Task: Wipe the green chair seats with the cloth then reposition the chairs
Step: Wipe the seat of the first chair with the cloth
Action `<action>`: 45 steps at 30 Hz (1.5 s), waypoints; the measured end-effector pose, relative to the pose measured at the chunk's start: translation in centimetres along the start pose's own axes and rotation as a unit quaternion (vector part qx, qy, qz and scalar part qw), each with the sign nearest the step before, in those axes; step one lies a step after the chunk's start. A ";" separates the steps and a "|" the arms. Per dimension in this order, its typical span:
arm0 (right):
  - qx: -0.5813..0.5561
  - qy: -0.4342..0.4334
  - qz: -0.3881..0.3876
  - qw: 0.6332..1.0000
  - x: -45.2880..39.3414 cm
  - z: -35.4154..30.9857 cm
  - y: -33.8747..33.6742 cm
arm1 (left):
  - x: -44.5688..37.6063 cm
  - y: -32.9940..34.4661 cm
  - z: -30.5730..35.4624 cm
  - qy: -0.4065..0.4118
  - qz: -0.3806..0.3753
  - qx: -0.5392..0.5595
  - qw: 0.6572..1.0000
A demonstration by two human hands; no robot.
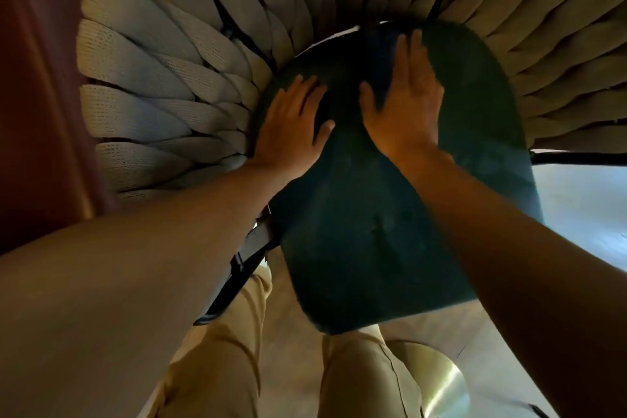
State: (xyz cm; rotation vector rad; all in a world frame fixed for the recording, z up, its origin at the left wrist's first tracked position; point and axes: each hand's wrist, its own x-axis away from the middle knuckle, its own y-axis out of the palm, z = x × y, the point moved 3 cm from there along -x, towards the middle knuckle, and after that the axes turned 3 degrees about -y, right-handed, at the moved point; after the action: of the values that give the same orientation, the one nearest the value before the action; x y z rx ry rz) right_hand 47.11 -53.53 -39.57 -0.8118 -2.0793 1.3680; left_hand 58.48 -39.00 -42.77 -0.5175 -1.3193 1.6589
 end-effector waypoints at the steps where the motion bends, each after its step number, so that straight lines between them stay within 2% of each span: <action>1: 0.012 -0.015 -0.026 0.999 -0.3 0.2 1.0 | -0.1 0.8 -0.4 0.003 0.001 -0.016 1.000; 4: 0.059 -0.069 -0.080 0.993 -0.9 0.8 3.9 | 0.3 2.5 -1.5 0.018 0.003 -0.053 0.998; 7: 0.059 -0.121 -0.069 0.988 -1.6 0.0 5.6 | 0.7 3.2 -2.1 0.037 0.015 -0.075 0.996; 12: -0.028 -0.120 0.023 0.992 -1.4 -1.2 7.7 | 0.9 3.5 -2.4 0.046 0.040 -0.076 0.995; 16: -0.106 -0.195 0.103 0.970 0.3 -0.4 7.8 | 0.9 3.5 -2.5 0.057 0.045 -0.071 0.995; 25: -0.201 -0.224 0.052 0.952 3.0 1.6 6.3 | 0.8 3.4 -2.7 0.073 0.052 -0.049 0.995; 33: -0.260 -0.186 -0.008 0.948 6.8 2.7 4.4 | 0.5 2.8 -1.8 0.075 0.031 -0.034 0.996; 35: -0.296 -0.142 -0.032 0.944 7.1 3.3 3.6 | -0.4 2.8 -0.9 0.112 0.014 -0.036 0.993; 37: -0.356 -0.044 -0.047 0.932 7.0 4.3 3.0 | -1.8 2.9 0.1 0.155 -0.009 -0.048 0.987; 39: -0.442 0.078 -0.009 0.894 6.5 5.4 2.3 | -3.4 2.9 0.9 0.183 -0.022 -0.055 0.981; 41: -0.474 0.145 0.082 0.864 5.4 6.8 0.9 | -5.1 2.7 1.5 0.204 -0.029 -0.056 0.977; 43: -0.420 0.138 0.179 0.879 4.0 8.0 -0.9 | -6.5 2.6 1.9 0.226 -0.032 -0.058 0.972; 45: -0.346 0.106 0.238 0.901 2.4 8.9 -2.1 | -7.4 2.6 2.2 0.241 -0.037 -0.066 0.968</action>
State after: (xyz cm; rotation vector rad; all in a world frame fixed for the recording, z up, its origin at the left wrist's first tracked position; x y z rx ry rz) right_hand 38.79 -57.99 -40.55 -1.7706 -2.2797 0.6523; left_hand 59.32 -46.46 -46.03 -0.8775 -1.0722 1.2800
